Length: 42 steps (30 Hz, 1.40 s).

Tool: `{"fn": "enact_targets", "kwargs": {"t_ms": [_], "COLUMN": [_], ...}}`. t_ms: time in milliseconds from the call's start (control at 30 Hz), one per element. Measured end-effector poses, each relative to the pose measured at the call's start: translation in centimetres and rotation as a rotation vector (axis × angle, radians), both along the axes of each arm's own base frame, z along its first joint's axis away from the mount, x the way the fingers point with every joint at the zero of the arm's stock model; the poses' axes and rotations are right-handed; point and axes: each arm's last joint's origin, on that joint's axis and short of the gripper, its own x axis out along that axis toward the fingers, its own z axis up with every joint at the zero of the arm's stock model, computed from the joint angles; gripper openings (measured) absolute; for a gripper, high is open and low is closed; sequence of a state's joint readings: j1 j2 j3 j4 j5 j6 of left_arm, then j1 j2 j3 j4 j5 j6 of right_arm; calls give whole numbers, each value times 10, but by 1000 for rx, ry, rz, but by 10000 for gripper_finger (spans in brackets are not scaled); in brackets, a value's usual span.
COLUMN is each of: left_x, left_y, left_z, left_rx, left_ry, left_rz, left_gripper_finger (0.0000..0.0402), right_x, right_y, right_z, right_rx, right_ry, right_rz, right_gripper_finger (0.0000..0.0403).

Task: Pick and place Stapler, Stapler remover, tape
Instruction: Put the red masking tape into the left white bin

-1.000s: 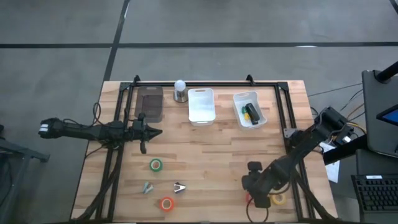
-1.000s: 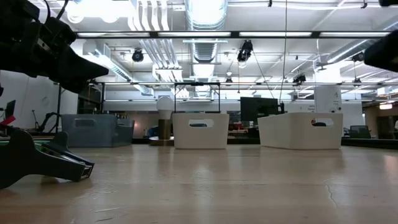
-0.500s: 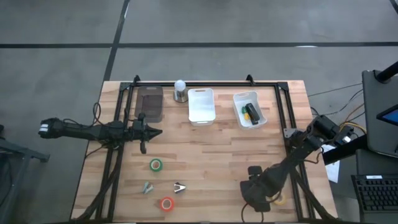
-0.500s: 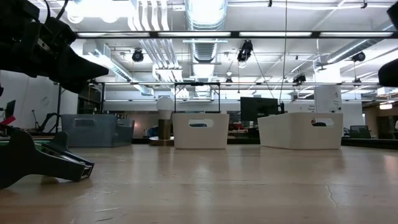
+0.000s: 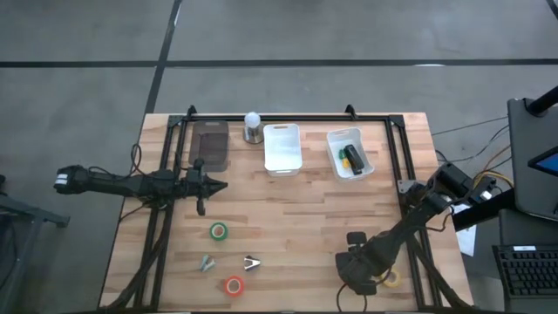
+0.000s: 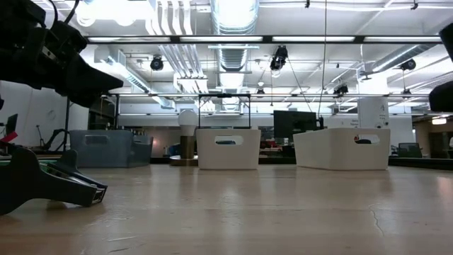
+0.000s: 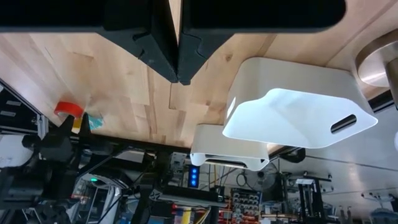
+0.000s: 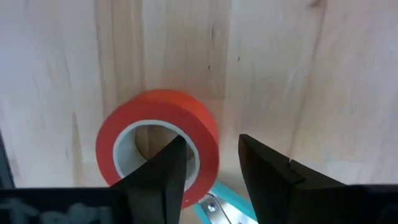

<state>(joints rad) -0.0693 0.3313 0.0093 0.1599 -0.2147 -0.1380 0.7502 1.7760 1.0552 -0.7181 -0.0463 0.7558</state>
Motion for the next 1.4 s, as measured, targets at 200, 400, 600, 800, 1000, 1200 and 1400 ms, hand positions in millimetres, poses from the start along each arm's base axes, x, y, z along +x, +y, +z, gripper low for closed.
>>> {"fn": "enact_targets", "kwargs": {"t_ms": [200,400,600,800,1000,1200,1400], "left_x": [0,0,0,0,0,0,0], "left_y": [0,0,0,0,0,0,0], "left_z": [0,-1,-1,-1,-1,-1,-1], "left_rx": [0,0,0,0,0,0,0], "left_ry": [5,6,6,6,6,6,6], "left_rz": [0,0,0,0,0,0,0], "left_gripper_finger": [12,12,12,12,12,12,12], "right_x": [-1,1,1,5,14,27,36], "right_y": [0,1,0,-4,-14,-27,-34], "right_z": [-4,-5,-5,-5,-2,5,9], "right_rx": [-7,1,-2,-13,-45,-52,-58], "right_ry": [10,2,1,-10,-22,-31,-57], "right_rz": [1,-1,-3,-21,-38,-59,-70], "right_gripper_finger": [125,106,68,40,48,44,46]}}
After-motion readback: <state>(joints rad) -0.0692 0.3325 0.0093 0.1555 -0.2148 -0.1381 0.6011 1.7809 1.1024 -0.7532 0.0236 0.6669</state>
